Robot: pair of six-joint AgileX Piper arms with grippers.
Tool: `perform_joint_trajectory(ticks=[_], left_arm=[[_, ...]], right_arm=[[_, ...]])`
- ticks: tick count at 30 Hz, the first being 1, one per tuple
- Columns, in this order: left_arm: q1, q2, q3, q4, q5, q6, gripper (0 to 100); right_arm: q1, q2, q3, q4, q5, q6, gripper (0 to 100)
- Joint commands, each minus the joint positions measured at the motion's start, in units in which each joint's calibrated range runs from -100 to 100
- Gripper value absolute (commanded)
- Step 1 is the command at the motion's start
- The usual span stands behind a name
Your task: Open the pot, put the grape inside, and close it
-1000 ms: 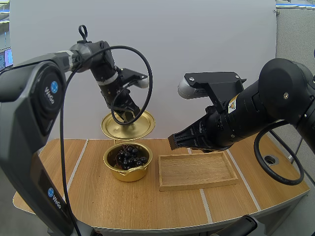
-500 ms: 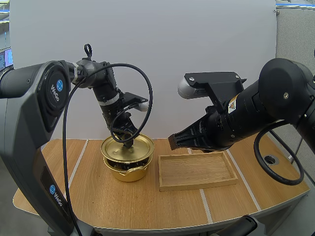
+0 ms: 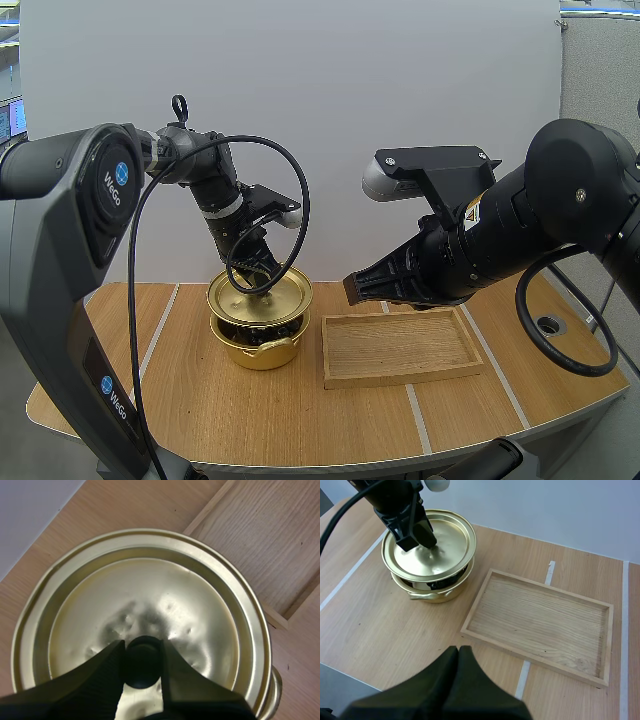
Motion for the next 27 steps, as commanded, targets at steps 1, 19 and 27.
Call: perform_joint_trajectory(ticks=[1, 19, 27], left_arm=[[-0.12, 2.4, 0.2, -1.2, -0.9, 0.5, 0], [-0.12, 9.1, 0.3, -2.1, -4.2, 1.3, 0], [-0.12, 9.2, 0.3, 1.4, 0.0, 1.3, 0]], right_arm=[[-0.6, -0.5, -0.2, -0.6, 0.0, -0.4, 0], [-0.9, -0.5, -0.2, -0.6, 0.0, -0.4, 0], [-0.9, -0.5, -0.2, -0.6, 0.0, -0.4, 0]])
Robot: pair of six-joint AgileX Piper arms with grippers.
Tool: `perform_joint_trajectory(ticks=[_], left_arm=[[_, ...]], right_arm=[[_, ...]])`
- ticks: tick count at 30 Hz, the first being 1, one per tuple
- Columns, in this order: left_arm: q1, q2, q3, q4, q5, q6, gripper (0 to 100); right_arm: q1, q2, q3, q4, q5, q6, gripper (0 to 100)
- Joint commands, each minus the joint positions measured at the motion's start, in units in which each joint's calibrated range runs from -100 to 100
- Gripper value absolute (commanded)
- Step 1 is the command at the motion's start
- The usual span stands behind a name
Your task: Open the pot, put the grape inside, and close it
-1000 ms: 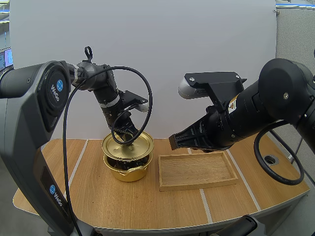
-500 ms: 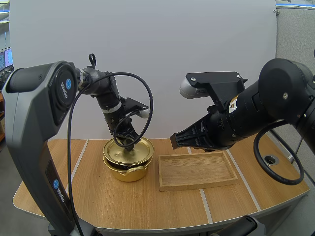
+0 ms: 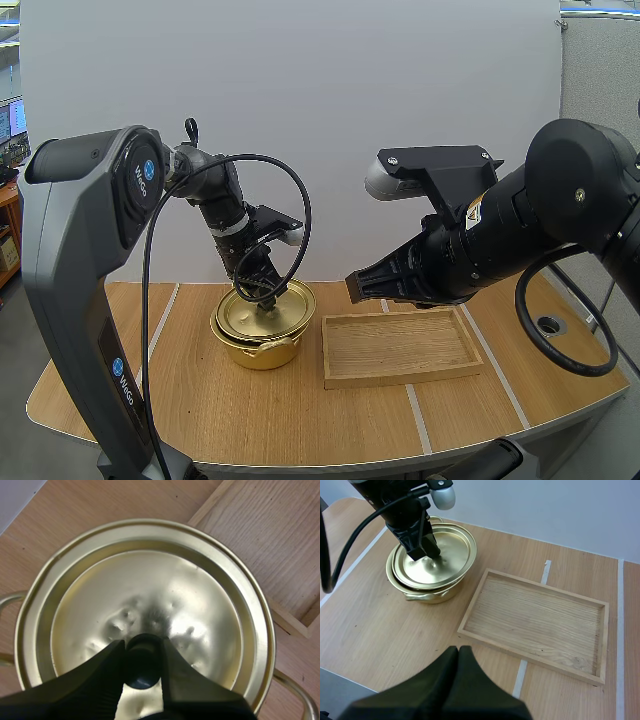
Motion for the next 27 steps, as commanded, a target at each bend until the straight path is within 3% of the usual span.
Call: perform_joint_trajectory(ticks=[1, 8, 22, 24, 27], left_arm=[[-0.12, 1.3, 0.4, 2.8, 5.4, 0.2, 0], [-0.12, 0.7, 0.4, 2.7, 13.8, 0.2, 0], [-0.12, 0.7, 0.4, 1.6, 14.1, 0.2, 0], [-0.12, 0.7, 0.4, 1.6, 14.1, 0.2, 10], [-0.12, 0.7, 0.4, 1.8, 14.1, 0.2, 37]], right_arm=[[-0.2, -0.5, -0.2, -0.5, 0.0, -0.4, 0], [-0.2, -0.5, -0.2, -0.5, 0.0, -0.4, 0], [-0.2, -0.5, -0.2, -0.5, 0.0, -0.4, 0], [-0.2, -0.5, -0.2, -0.5, 0.0, -0.4, 0], [-0.2, -0.5, -0.2, -0.5, 0.0, -0.4, 0]])
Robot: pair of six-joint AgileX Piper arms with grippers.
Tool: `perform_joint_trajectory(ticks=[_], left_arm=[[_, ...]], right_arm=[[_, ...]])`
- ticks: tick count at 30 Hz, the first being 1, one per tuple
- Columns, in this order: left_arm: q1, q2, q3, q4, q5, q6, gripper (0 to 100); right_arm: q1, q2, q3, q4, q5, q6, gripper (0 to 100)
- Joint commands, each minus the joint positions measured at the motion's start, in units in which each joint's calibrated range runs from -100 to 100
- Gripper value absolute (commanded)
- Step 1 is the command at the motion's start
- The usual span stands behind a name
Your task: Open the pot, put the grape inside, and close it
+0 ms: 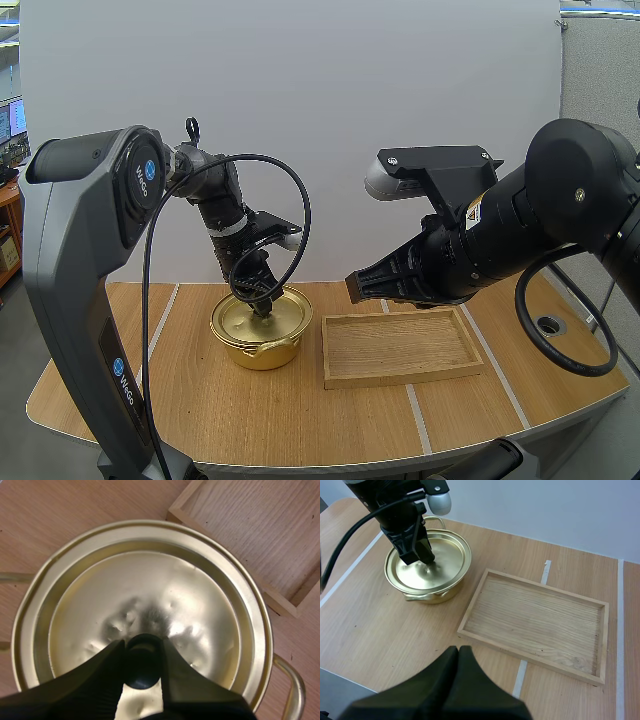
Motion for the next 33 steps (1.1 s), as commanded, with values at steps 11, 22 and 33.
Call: perform_joint_trajectory(ticks=[11, 22, 33], left_arm=[[-0.12, 0.5, 0.7, 1.7, 7.2, 0.2, 100], [-0.12, -10.4, -3.9, 3.0, 7.2, -2.4, 100], [-0.12, -30.1, -10.4, 2.5, 7.2, -6.6, 100]], right_arm=[[-0.2, -0.5, -0.2, -0.5, 0.0, -0.4, 0], [-0.2, -0.5, -0.2, -0.5, 0.0, -0.4, 0], [-0.2, -0.5, -0.2, -0.5, 0.0, -0.4, 0]])
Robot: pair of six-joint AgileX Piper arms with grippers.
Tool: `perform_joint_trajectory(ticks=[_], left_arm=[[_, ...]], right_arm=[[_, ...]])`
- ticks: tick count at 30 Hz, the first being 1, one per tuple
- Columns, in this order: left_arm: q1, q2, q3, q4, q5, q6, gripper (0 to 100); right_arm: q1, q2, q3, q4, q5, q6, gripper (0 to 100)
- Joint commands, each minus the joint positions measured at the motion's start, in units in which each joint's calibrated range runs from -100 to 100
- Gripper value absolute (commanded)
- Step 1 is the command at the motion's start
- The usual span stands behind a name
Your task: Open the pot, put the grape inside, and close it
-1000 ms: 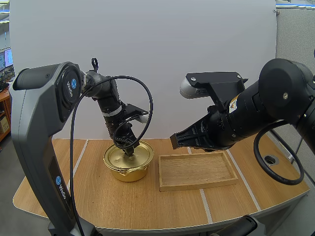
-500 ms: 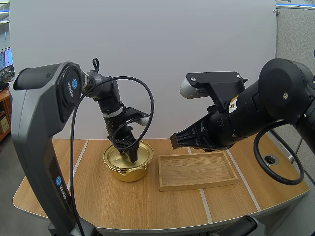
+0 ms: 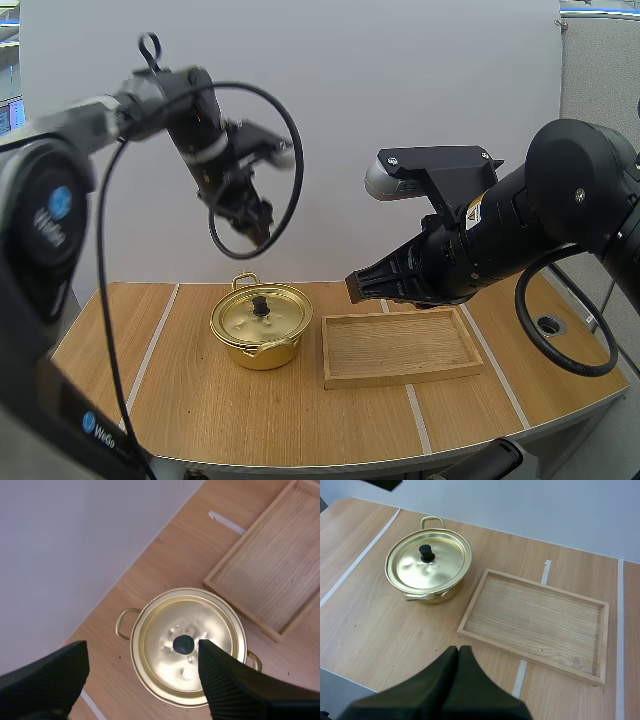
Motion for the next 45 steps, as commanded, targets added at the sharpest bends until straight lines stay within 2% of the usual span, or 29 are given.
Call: perform_joint_trajectory(ticks=[1, 4, 5, 14, 20, 27, 37, 41, 45], left_arm=[[-0.11, -9.2, -1.6, 0.0, 0.4, -3.6, 100], [-0.11, -14.1, -1.6, 0.0, 0.4, -6.3, 100], [-0.11, -15.8, -1.6, 0.0, 0.4, -7.4, 95], [-0.11, -30.6, -1.3, 0.2, 0.4, -10.9, 0], [-0.11, -42.5, -1.3, 0.2, 0.4, -10.9, 0], [-0.11, -53.7, -1.3, -0.4, 0.4, -12.1, 0], [-0.11, -68.3, -0.6, -5.0, 0.4, -18.5, 0], [-0.11, -74.0, 4.4, -3.0, -2.7, -22.8, 0], [-0.11, -78.4, 11.4, 3.3, -10.0, -29.1, 0]], right_arm=[[-0.2, -0.5, -0.2, -0.4, 0.0, -0.4, 0], [-0.2, -0.5, -0.2, -0.4, 0.0, -0.4, 0], [-0.2, -0.5, -0.2, -0.4, 0.0, -0.4, 0], [-0.2, -0.5, -0.2, -0.4, 0.0, -0.4, 0], [-0.2, -1.6, -0.2, -0.4, 0.0, -0.4, 0], [-0.8, -9.5, -0.2, -0.5, -1.9, -0.4, 0], [-1.4, -18.9, -0.2, -0.5, -1.1, 1.0, 0], [-1.6, -24.7, -0.2, -0.5, -3.5, 1.0, 0], [-2.2, -30.6, -0.2, -0.5, -10.1, 1.0, 0]])
